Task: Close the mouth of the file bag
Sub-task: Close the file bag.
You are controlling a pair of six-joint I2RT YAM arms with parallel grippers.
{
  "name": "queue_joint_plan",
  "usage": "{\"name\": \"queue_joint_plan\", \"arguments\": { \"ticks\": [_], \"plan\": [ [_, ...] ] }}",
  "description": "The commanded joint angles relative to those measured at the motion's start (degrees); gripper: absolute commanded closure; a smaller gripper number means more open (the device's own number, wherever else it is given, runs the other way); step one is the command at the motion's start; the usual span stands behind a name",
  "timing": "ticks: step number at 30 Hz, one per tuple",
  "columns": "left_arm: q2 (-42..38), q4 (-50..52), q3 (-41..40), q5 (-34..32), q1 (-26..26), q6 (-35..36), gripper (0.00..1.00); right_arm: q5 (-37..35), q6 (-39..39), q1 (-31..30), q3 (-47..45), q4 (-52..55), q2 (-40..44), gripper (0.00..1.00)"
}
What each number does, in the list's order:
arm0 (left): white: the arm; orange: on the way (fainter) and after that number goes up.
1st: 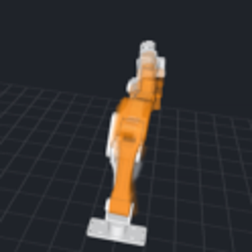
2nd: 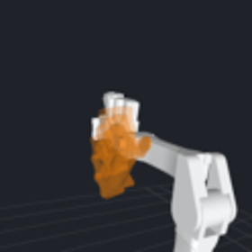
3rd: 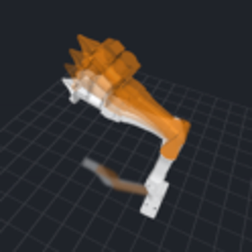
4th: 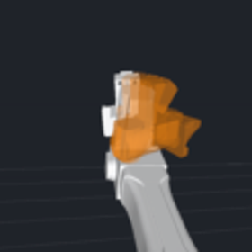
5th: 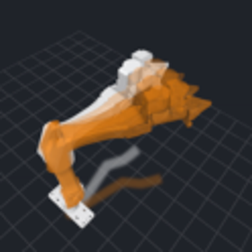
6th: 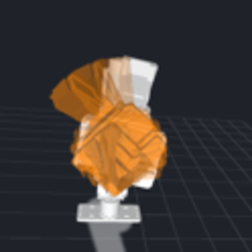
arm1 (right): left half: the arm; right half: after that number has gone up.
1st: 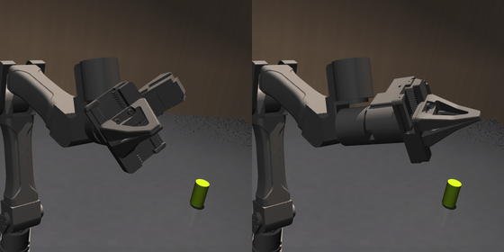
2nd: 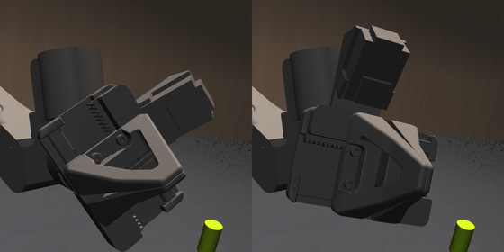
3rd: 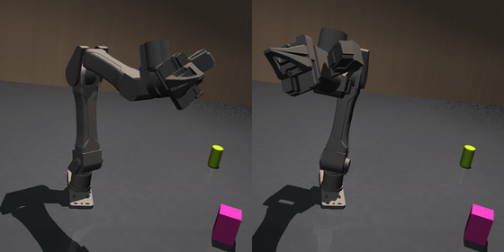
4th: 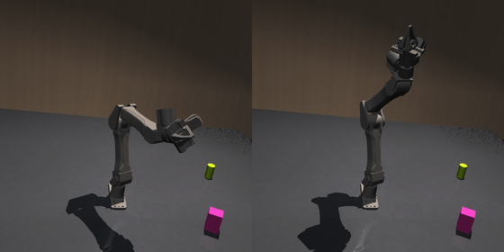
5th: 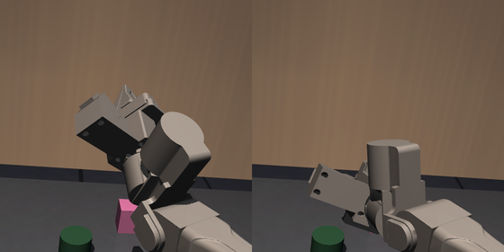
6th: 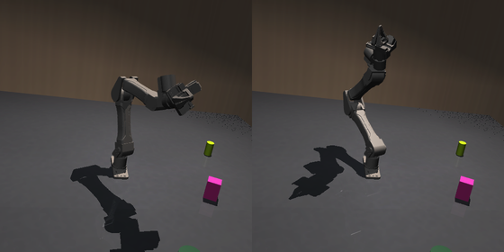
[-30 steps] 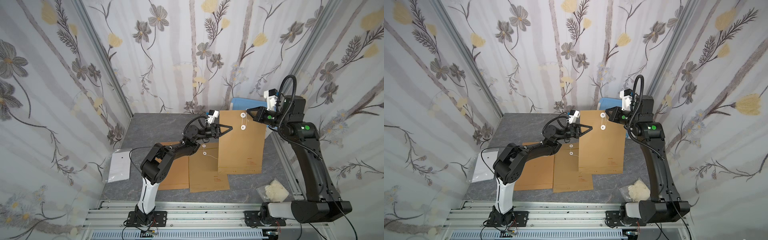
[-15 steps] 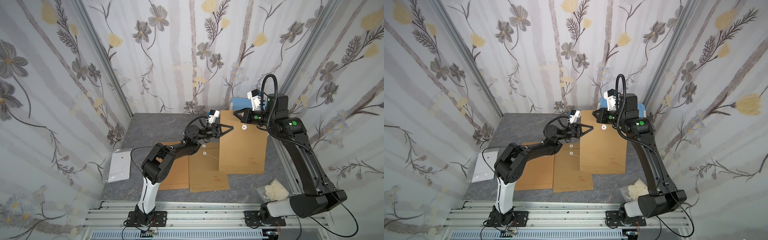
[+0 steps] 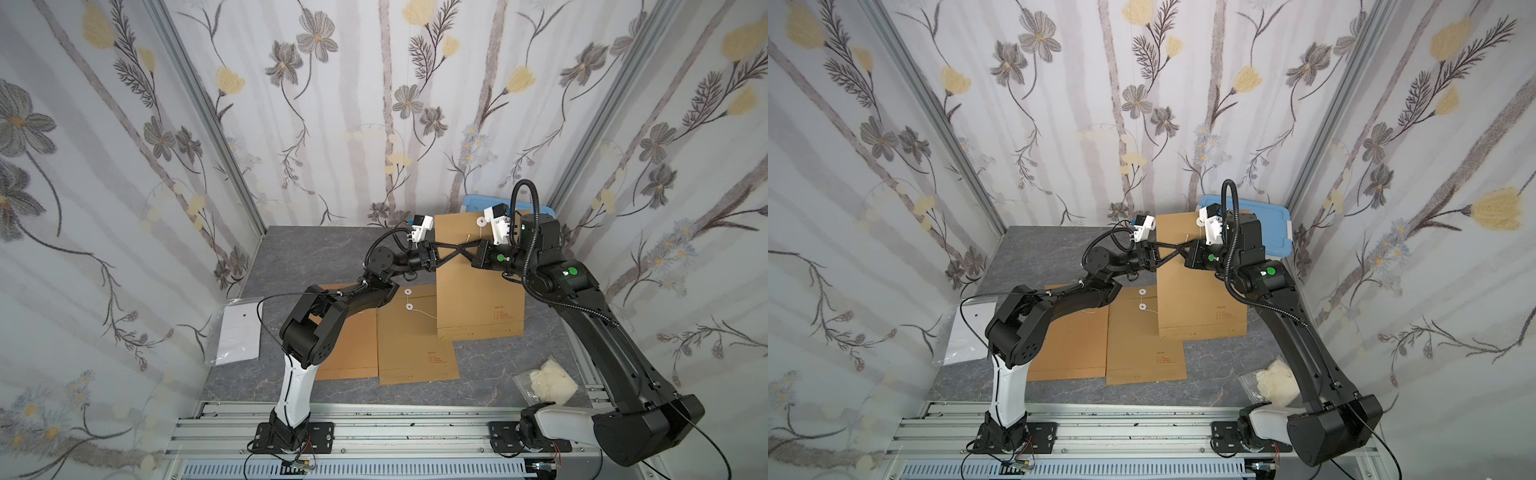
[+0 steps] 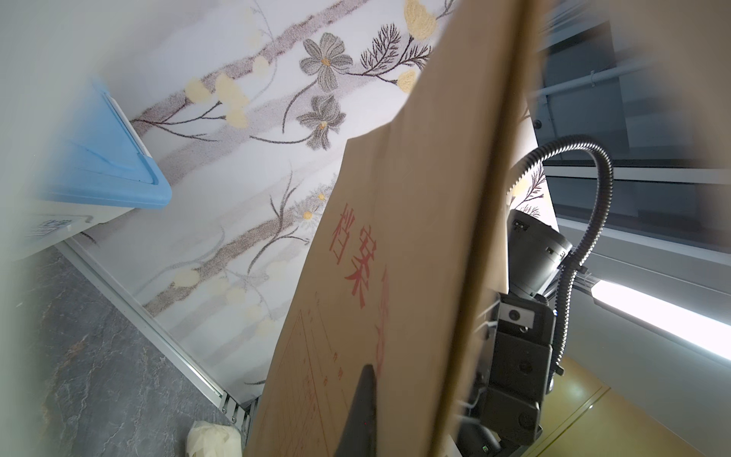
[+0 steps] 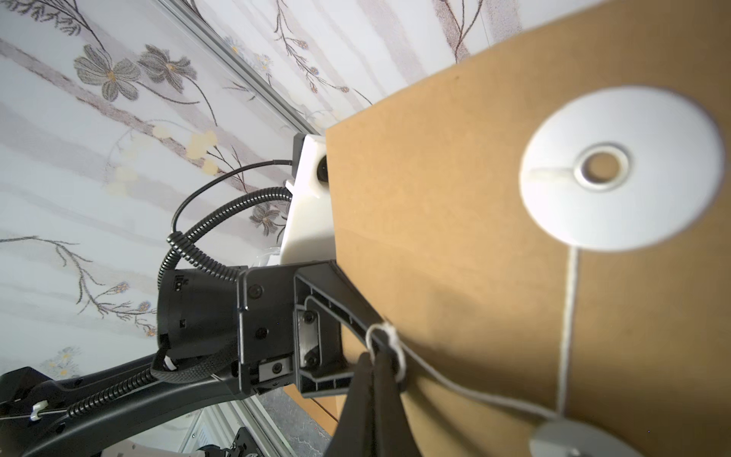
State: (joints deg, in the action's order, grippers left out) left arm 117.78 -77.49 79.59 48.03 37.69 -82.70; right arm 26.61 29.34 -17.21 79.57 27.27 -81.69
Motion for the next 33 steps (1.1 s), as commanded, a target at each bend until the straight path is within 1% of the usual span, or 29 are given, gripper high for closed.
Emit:
{"name": "queue_joint_plan", "arguments": {
  "ticks": [1, 10, 16, 24, 30, 33],
  "plan": [
    [-0.9, -3.4, 0.2, -0.5, -0.3, -2.1, 1.0, -1.4, 3.2, 0.0, -4.0, -7.9, 1.8, 1.0],
    [-1.4, -3.4, -0.3, -1.8, -0.2, -1.9, 1.0, -4.4, 4.1, 0.4, -13.0, -10.8, 8.0, 1.0],
    [-1.8, -3.4, -0.6, -2.0, -0.3, -1.8, 1.0, -4.9, 4.1, 1.3, -16.1, -10.7, 10.2, 1.0],
    [-2.6, -3.4, -0.9, -2.1, -0.3, -1.8, 1.0, -4.0, 5.4, 4.4, -20.6, -12.3, 12.8, 1.0],
    [-2.7, -3.4, -1.4, -2.2, -0.4, -1.7, 1.0, -2.1, 5.1, 7.7, -21.7, -11.6, 14.2, 1.0],
    [-2.8, -3.4, -1.3, -2.4, -0.4, -1.7, 1.0, -1.3, 4.4, 7.7, -21.3, -10.6, 13.8, 1.0]
  ]
}}
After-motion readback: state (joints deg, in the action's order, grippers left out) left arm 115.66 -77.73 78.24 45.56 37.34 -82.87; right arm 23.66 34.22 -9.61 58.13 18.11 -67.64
